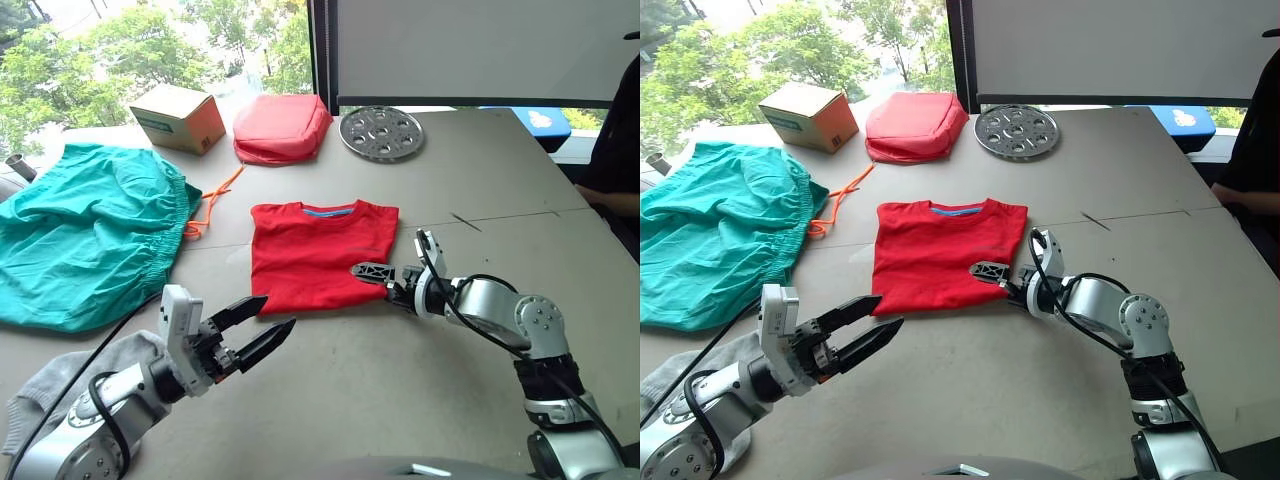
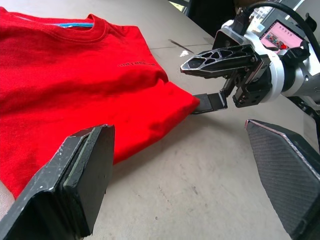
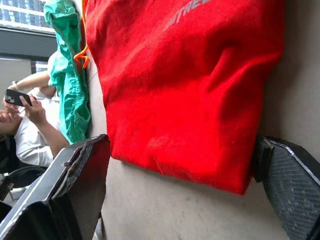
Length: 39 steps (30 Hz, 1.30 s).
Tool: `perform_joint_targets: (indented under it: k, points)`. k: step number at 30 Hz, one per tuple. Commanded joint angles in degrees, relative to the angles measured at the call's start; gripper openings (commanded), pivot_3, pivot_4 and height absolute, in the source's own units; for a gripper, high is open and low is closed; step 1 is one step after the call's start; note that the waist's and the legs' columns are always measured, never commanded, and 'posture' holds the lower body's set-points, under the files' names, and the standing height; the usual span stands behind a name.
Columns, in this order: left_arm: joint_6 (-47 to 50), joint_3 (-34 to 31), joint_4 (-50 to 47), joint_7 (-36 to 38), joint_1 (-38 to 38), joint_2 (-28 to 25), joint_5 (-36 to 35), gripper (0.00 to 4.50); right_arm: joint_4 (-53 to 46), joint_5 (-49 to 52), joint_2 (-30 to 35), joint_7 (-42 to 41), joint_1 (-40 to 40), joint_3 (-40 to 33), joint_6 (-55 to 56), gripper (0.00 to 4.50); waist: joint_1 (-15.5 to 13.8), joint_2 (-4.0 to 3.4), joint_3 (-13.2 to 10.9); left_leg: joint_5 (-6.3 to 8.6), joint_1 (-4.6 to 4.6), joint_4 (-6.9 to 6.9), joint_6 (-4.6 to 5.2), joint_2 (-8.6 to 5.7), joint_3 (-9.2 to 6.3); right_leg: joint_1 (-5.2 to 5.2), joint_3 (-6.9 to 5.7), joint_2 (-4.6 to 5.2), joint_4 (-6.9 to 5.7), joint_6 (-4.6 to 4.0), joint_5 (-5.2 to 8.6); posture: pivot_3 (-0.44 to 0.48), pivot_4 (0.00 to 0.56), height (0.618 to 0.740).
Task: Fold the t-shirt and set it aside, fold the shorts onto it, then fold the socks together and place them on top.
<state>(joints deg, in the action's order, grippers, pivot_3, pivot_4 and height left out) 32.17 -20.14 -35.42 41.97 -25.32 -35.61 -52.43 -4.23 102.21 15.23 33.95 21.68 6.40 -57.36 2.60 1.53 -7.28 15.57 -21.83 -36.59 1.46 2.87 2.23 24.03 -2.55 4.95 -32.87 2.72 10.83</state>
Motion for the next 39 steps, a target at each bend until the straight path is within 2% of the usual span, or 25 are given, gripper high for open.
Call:
perform_joint_targets:
  k: [1, 10, 18, 19, 20, 25, 26, 28, 30, 39]
  points:
    - [-1.26, -1.01, -2.74, 0.60, -0.57, -0.08, 0.00, 4.46, 3.18, -8.97, -0.84, -2.80, 1.56, 2.85, -0.96, 4.50, -0.07, 0.00, 0.00, 0.00, -0.01, 0.00, 0.00, -0.01, 0.00, 0.02, -0.01, -0.02, 0.00, 0.00, 0.00, 0.000, 0.150, 0.739]
    - [-1.90, -0.46, -3.11, 0.30, -1.45, 0.53, 0.50, 4.46, 4.54, -20.34, -3.56, -8.80, 2.69, 3.61, -4.99, 4.50, 0.03, 0.03, 0.06, 0.05, 0.11, 0.01, -0.09, 0.25, 0.34, 0.03, -0.09, 0.06, 0.02, -0.01, 0.00, 0.000, 0.150, 0.739]
    - [-2.40, 0.12, -2.25, 0.43, -0.73, 0.63, 1.09, 4.46, -0.69, -35.30, 0.66, -16.93, -0.05, 5.29, -5.43, 4.50, -0.22, -0.02, 0.15, 0.13, 0.11, 0.04, -0.22, 0.35, 0.45, 0.13, -0.45, 0.14, 0.02, -0.01, 0.00, 0.000, 0.150, 0.739]
    - [-2.45, 0.31, -2.19, 0.39, -0.60, 0.68, 1.15, 4.50, -1.05, -36.01, 0.40, -17.49, -0.44, 5.02, -5.41, 3.98, -0.33, -0.03, 0.15, 0.13, 0.10, 0.04, -0.22, 0.35, 0.45, 0.13, -0.46, 0.16, 0.03, -0.01, 0.00, 0.000, 0.150, 0.739]
    - [-2.48, 0.49, -2.16, 0.36, -0.45, 0.72, 1.21, 4.50, -1.33, -36.73, 0.06, -17.99, -0.78, 4.73, -5.49, 3.68, -0.42, -0.02, 0.15, 0.13, 0.08, 0.04, -0.23, 0.34, 0.44, 0.13, -0.49, 0.17, 0.04, -0.01, 0.00, 0.000, 0.150, 0.739]
    - [-2.33, 0.92, -1.73, 0.41, 0.47, 0.85, 1.45, 4.50, -3.79, -41.55, -1.07, -21.85, -1.76, 4.99, -6.15, 1.23, -0.47, -0.02, 0.15, 0.14, -0.03, 0.04, -0.24, 0.31, 0.44, 0.22, -0.56, 0.21, 0.05, 0.00, 0.00, 0.000, 0.150, 0.739]
    - [-2.30, 0.97, -1.61, 0.45, 0.62, 0.86, 1.51, 4.50, -4.01, -42.10, -1.44, -21.98, -1.95, 4.59, -6.47, 1.23, -0.47, -0.02, 0.15, 0.14, -0.06, 0.04, -0.24, 0.31, 0.42, 0.24, -0.58, 0.20, 0.04, -0.01, -0.01, 0.000, 0.150, 0.739]
    - [-2.28, 1.10, -1.49, 0.44, 0.90, 0.96, 1.64, 4.50, -3.99, -42.98, -2.40, -22.22, -2.49, 3.54, -6.71, 0.47, -0.45, -0.02, 0.15, 0.09, -0.05, 0.05, -0.16, 0.31, 0.41, 0.24, -0.58, 0.19, 0.03, -0.01, -0.01, 0.000, 0.150, 0.739]
    - [-2.29, 1.34, -1.58, 0.30, 1.11, 1.14, 1.75, 4.50, -4.09, -43.82, -2.86, -22.60, -2.98, 2.68, -7.51, 0.04, -0.46, -0.02, 0.15, 0.08, -0.06, 0.05, -0.14, 0.31, 0.41, 0.24, -0.60, 0.19, 0.03, -0.01, -0.01, 0.000, 0.150, 0.739]
    - [-2.61, 1.87, -1.61, 0.17, 1.32, 1.52, 2.12, 4.50, -5.58, -48.10, -2.51, -23.81, -4.08, -1.28, -9.25, 0.04, -0.63, -0.03, 0.14, 0.15, -0.09, 0.05, -0.26, 0.31, 0.37, 0.25, -0.63, 0.20, 0.04, -0.01, -0.01, 0.000, 0.150, 0.739]
